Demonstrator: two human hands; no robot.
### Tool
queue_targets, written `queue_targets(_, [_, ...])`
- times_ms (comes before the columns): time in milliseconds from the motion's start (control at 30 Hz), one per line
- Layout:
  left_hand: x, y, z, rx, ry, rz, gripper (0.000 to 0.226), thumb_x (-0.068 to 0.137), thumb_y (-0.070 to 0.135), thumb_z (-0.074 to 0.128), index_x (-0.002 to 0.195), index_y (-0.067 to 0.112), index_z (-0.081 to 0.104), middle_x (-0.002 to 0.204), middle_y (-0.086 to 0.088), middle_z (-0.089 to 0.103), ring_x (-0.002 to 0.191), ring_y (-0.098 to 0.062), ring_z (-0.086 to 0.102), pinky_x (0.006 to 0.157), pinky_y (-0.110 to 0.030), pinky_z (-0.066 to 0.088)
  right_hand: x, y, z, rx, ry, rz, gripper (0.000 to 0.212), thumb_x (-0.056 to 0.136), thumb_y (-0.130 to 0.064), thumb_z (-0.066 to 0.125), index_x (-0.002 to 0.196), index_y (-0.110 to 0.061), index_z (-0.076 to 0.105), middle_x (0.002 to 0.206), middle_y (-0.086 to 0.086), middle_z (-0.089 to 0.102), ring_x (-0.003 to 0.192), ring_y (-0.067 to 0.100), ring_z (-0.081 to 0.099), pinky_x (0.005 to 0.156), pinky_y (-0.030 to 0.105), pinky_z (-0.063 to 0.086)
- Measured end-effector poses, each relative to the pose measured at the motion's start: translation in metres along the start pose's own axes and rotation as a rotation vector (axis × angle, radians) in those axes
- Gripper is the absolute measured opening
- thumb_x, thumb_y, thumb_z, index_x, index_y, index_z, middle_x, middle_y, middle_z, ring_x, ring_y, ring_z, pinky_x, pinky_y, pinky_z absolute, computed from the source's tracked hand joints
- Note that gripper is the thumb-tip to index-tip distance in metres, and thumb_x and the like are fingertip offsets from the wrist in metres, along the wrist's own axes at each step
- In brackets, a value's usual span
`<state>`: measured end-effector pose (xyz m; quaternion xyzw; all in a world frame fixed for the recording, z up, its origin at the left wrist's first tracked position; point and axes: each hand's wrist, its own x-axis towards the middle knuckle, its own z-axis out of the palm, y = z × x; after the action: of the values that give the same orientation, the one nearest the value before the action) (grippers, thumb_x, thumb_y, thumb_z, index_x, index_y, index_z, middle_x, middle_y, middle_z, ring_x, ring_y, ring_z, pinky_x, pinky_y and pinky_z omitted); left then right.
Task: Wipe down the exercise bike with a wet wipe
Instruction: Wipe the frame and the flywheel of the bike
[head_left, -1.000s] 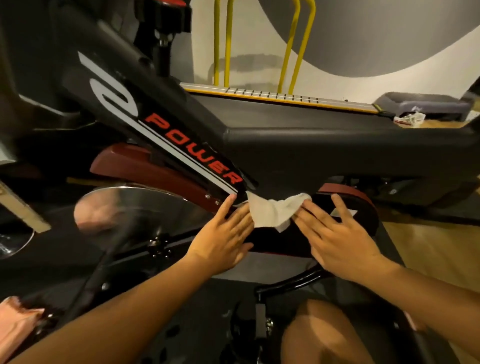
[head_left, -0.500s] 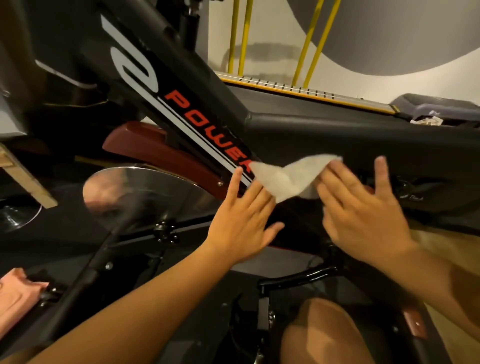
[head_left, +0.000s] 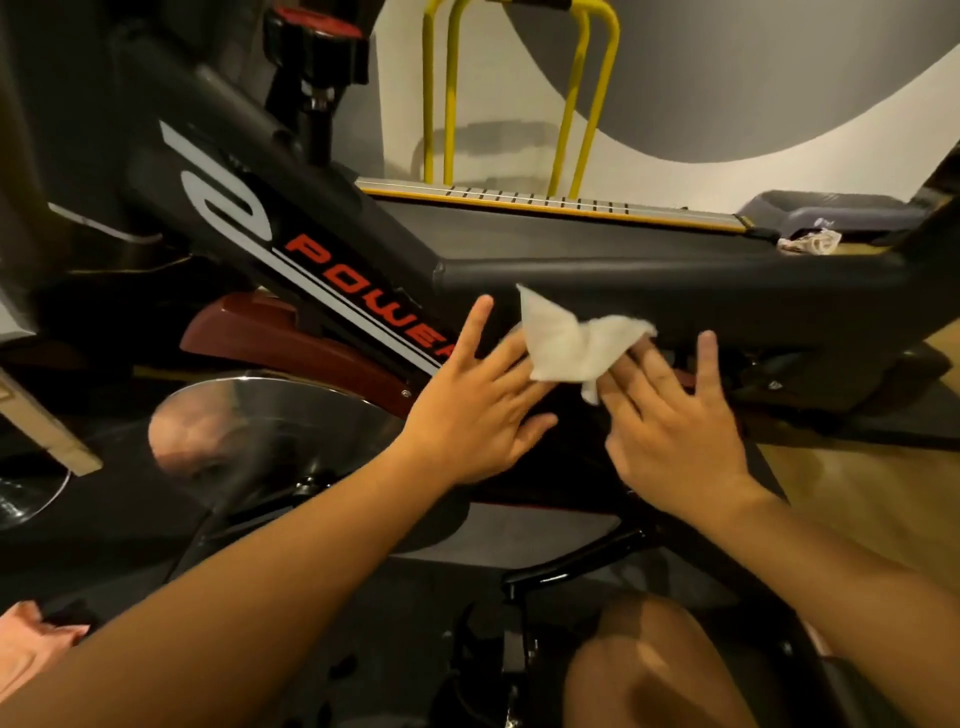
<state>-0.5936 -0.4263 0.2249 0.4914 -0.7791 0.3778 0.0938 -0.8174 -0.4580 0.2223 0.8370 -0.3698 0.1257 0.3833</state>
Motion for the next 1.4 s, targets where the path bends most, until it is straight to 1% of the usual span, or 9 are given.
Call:
queue_targets(133, [0.027, -0.004, -0.015, -0.032, 0.093, -0.134, 0.069, 0.102, 0.055, 0.025, 0.158, 0.017, 0.010, 0.166, -0.006, 0.011, 0.152, -0.034, 0.005, 0.115, -0.066, -0.013, 0.036, 0.013, -0.022, 0.068, 0.145, 0.214, 0.071, 0.087, -0.024, 0.045, 0.152, -0.003, 0.025, 0.160, 0.013, 0.014, 0.150, 0.031, 0.012, 0.113, 0.069, 0.002])
queue_targets(233, [0.005, 0.009, 0.004, -0.087, -0.007, -0.062, 0.068, 0.100, 0.054, 0.033, 0.156, 0.016, 0.025, 0.162, -0.007, 0.025, 0.150, -0.035, 0.011, 0.115, -0.065, -0.014, 0.020, -0.008, -0.001, 0.116, 0.136, 0.152, 0.072, 0.081, -0.018, 0.051, 0.148, -0.003, 0.031, 0.156, 0.015, 0.023, 0.148, 0.034, 0.016, 0.114, 0.067, 0.005])
queue_targets(367, [-0.040, 0.037, 0.035, -0.100, -0.192, 0.092, 0.065, 0.095, 0.054, 0.042, 0.145, 0.013, 0.046, 0.144, -0.010, 0.053, 0.140, -0.032, 0.030, 0.119, -0.061, -0.008, -0.042, -0.036, 0.039, 0.090, -0.153, -0.038, 0.077, 0.067, -0.020, 0.075, 0.138, -0.004, 0.049, 0.145, 0.017, 0.047, 0.143, 0.036, 0.024, 0.114, 0.066, 0.010])
queue_targets(533, [-0.042, 0.060, 0.037, -0.082, -0.253, 0.092, 0.073, 0.095, 0.058, 0.043, 0.148, 0.010, 0.030, 0.148, -0.012, 0.049, 0.143, -0.033, 0.033, 0.120, -0.061, -0.006, -0.072, -0.036, 0.037, 0.119, -0.363, -0.032, 0.082, 0.069, -0.024, 0.077, 0.141, -0.005, 0.044, 0.149, 0.016, 0.042, 0.145, 0.034, 0.026, 0.115, 0.062, 0.016])
queue_targets(667, [-0.024, 0.042, 0.021, -0.041, -0.127, 0.016, 0.068, 0.096, 0.054, 0.042, 0.151, 0.015, 0.034, 0.151, -0.009, 0.045, 0.144, -0.032, 0.028, 0.118, -0.061, -0.012, -0.046, -0.032, 0.026, 0.159, -0.250, 0.098, 0.083, 0.066, -0.023, 0.076, 0.140, 0.000, 0.046, 0.144, 0.025, 0.046, 0.138, 0.038, 0.039, 0.114, 0.060, 0.020])
queue_targets(867, [0.026, 0.022, -0.007, -0.086, 0.047, -0.050, 0.059, 0.103, 0.051, 0.030, 0.156, 0.024, 0.028, 0.161, -0.005, 0.030, 0.149, -0.032, 0.015, 0.116, -0.064, -0.011, -0.021, -0.025, 0.005, 0.212, -0.089, 0.291, 0.076, 0.080, -0.024, 0.042, 0.149, 0.002, 0.024, 0.155, 0.024, 0.023, 0.145, 0.036, 0.021, 0.117, 0.060, 0.015])
queue_targets(1100, [0.059, 0.048, -0.015, -0.070, 0.080, -0.013, 0.064, 0.101, 0.052, 0.032, 0.157, 0.021, 0.024, 0.163, -0.004, 0.025, 0.150, -0.033, 0.012, 0.115, -0.063, -0.016, -0.008, 0.008, -0.011, 0.185, 0.003, 0.485, 0.068, 0.081, -0.022, 0.042, 0.144, 0.002, 0.035, 0.153, 0.022, 0.033, 0.147, 0.034, 0.020, 0.117, 0.062, 0.005])
queue_targets(1233, [0.077, 0.056, -0.022, -0.003, 0.083, 0.000, 0.062, 0.103, 0.054, 0.023, 0.157, 0.023, 0.020, 0.164, -0.003, 0.020, 0.152, -0.033, 0.007, 0.113, -0.064, -0.021, -0.021, 0.033, -0.013, 0.143, 0.021, 0.608, 0.071, 0.083, -0.018, 0.045, 0.149, 0.001, 0.025, 0.157, 0.021, 0.024, 0.149, 0.033, 0.011, 0.117, 0.063, 0.003])
queue_targets(1400, [0.045, 0.038, -0.015, -0.025, 0.032, -0.024, 0.062, 0.101, 0.050, 0.034, 0.154, 0.019, 0.033, 0.157, -0.003, 0.037, 0.148, -0.032, 0.020, 0.115, -0.063, -0.017, -0.003, -0.002, -0.012, 0.267, 0.060, 0.521, 0.070, 0.076, -0.019, 0.047, 0.142, 0.002, 0.039, 0.150, 0.025, 0.035, 0.144, 0.039, 0.021, 0.116, 0.063, 0.011])
